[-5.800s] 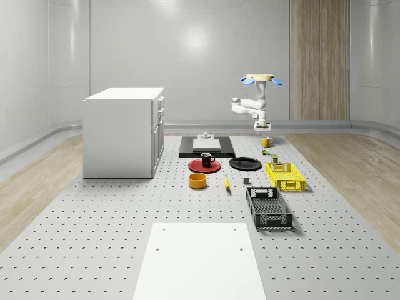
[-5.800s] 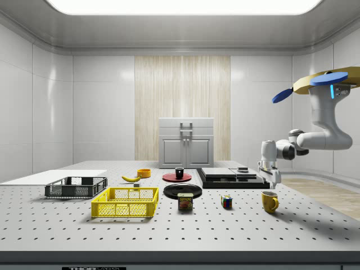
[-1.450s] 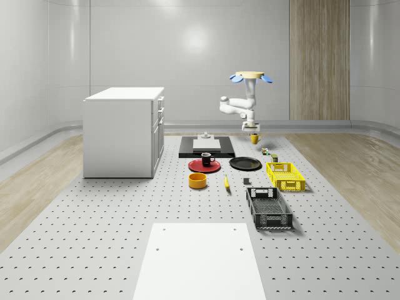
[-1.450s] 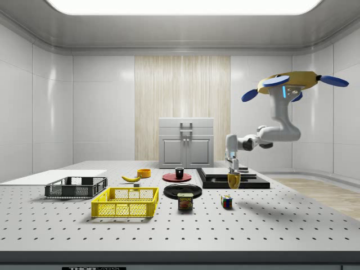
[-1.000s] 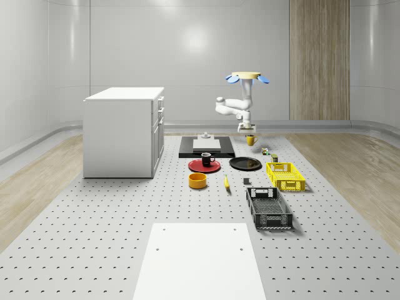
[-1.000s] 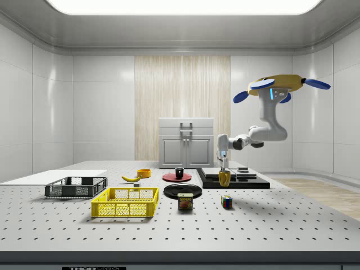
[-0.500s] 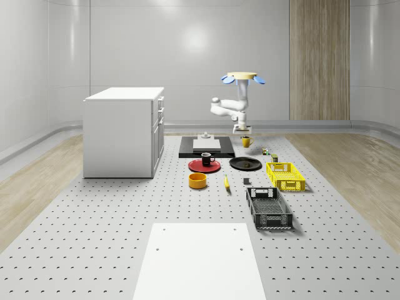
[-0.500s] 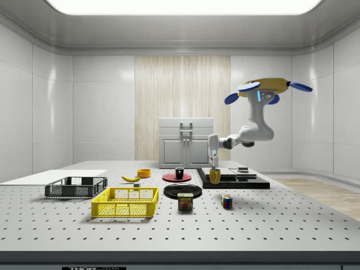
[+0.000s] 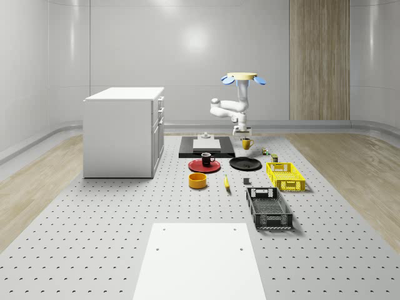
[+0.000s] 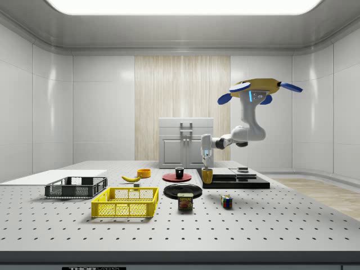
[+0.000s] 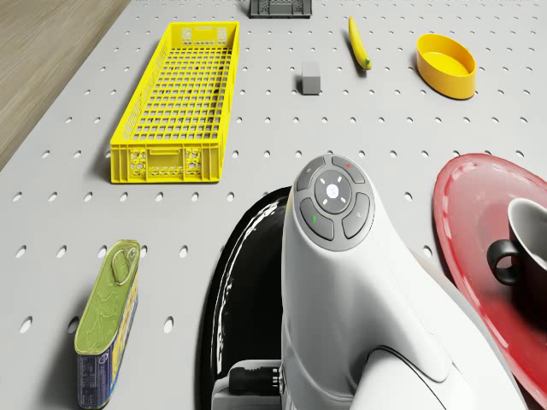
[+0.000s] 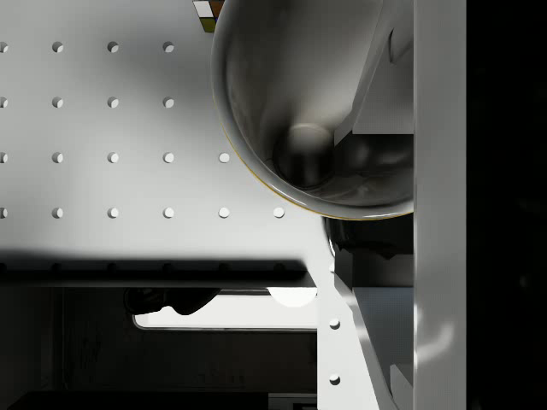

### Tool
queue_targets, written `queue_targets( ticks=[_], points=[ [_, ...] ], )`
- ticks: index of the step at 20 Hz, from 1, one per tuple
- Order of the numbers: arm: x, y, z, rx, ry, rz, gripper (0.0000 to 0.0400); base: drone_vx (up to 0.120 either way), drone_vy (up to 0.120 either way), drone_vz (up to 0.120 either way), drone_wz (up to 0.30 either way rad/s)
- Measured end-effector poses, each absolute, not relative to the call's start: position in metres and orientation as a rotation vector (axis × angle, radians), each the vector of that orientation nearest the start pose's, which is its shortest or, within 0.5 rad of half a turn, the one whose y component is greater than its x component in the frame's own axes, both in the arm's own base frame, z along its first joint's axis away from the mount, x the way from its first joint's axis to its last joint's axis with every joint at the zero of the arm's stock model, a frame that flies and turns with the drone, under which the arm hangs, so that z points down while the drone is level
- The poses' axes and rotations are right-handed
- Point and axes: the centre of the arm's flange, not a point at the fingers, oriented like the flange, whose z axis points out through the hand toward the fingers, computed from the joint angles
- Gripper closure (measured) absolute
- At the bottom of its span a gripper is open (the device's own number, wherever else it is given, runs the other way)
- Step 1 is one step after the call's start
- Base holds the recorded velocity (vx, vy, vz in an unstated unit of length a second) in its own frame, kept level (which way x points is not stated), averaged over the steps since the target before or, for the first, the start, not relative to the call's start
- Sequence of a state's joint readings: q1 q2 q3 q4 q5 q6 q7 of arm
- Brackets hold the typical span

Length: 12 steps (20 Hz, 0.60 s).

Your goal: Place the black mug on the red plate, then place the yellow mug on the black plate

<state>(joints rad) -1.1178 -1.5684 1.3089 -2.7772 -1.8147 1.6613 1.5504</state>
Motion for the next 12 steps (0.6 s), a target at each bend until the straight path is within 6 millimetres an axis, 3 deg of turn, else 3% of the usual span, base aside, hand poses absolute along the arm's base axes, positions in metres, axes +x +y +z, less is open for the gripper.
queue_targets(
  ticks=[1, 5, 10, 12],
  points=[
    [0.3268, 0.0520, 0.5167, 0.001, -0.002, 0.786, 0.0290, 0.120, 0.000, 0.000, 0.000],
    [0.3267, 0.0520, 0.5167, 0.001, -0.002, 0.786, 0.0290, 0.120, -0.020, -0.120, 0.000],
    [0.3267, 0.0520, 0.5167, 0.001, -0.002, 0.786, 0.0290, 0.120, -0.120, 0.000, 0.000],
    [0.3267, 0.0520, 0.5167, 0.001, -0.002, 0.786, 0.0290, 0.120, 0.000, 0.000, 0.000]
  ],
)
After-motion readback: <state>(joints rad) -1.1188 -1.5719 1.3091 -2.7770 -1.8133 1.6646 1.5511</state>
